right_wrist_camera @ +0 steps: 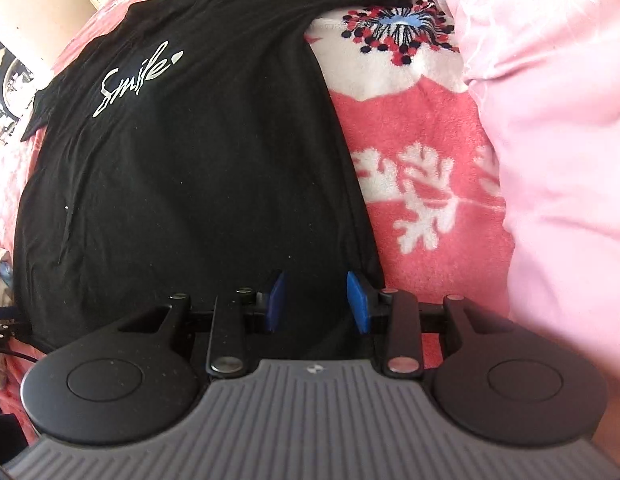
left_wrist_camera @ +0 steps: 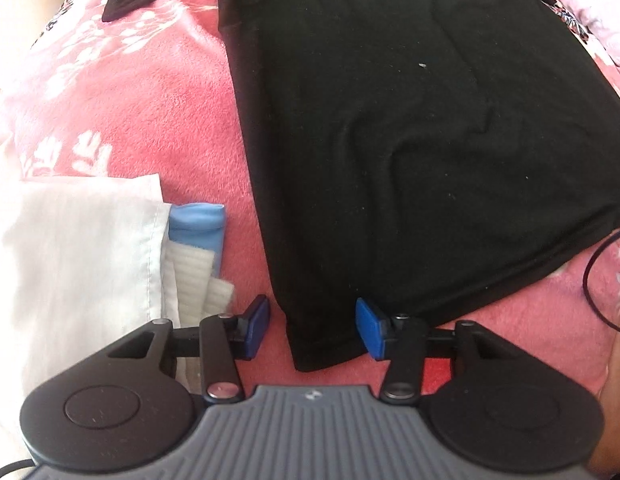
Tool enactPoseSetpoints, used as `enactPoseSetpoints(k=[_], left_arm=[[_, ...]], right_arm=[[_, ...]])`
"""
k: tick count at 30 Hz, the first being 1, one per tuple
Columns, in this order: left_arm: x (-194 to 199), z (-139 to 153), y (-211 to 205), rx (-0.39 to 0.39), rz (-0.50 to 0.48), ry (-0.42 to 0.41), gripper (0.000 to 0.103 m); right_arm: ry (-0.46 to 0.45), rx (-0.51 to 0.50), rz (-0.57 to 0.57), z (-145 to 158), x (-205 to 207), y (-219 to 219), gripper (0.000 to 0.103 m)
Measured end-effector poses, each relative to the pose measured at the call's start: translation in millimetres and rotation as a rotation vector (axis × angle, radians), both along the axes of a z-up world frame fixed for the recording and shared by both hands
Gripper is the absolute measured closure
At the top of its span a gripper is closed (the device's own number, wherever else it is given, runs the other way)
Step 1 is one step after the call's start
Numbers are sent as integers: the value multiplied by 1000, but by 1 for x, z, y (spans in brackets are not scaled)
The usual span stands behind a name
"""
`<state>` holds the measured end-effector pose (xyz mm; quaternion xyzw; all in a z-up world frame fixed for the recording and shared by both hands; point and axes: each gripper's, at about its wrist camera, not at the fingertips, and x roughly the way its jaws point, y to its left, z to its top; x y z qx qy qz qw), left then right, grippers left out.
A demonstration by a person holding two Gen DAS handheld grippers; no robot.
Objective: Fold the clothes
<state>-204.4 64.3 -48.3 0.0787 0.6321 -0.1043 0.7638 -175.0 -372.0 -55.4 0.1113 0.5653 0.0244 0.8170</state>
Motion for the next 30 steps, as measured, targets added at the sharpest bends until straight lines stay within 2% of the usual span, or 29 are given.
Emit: enactPoseSetpoints(k=[4,5,6,8,11,13,16,17,18,19,21,26,30], left_arm=[[0,3,8,-9,17,17,54],[0,4,9,-10,18,19,57],[-1,6,11,-7,19,18,61],[-2,9,14,-2,19,15,80],[-3,13,22,-11,22,21,97],[-5,17,25,-11,15,17,99],[-10,23,27,2,-21,7,101],[-11,27,29,11,-39,10,101],[-12,30,31,19,-56,14,101],[-13,33,33,28,-73,17,101],[-14,40,37,44,-102,26,101],[-18,60,49,100,-186,33,101],[-18,72,65,158,-217,45,101]], right_arm=[[26,-11,15,-7,-8,3,70],[32,-14,18,-8,-9,4,70],[33,-20,21,-9,-11,4,70],[35,-53,19,-4,-14,7,70],[16,-113,20,13,-24,9,68],[40,-132,15,13,-27,8,57],[112,-117,18,-4,-32,4,59],[113,-116,25,-4,-34,5,61],[113,-115,31,-4,-36,6,76],[118,-110,34,-4,-37,6,97],[138,-95,42,-2,-38,4,100],[174,-60,71,14,-38,3,101],[225,28,77,21,-41,4,102]])
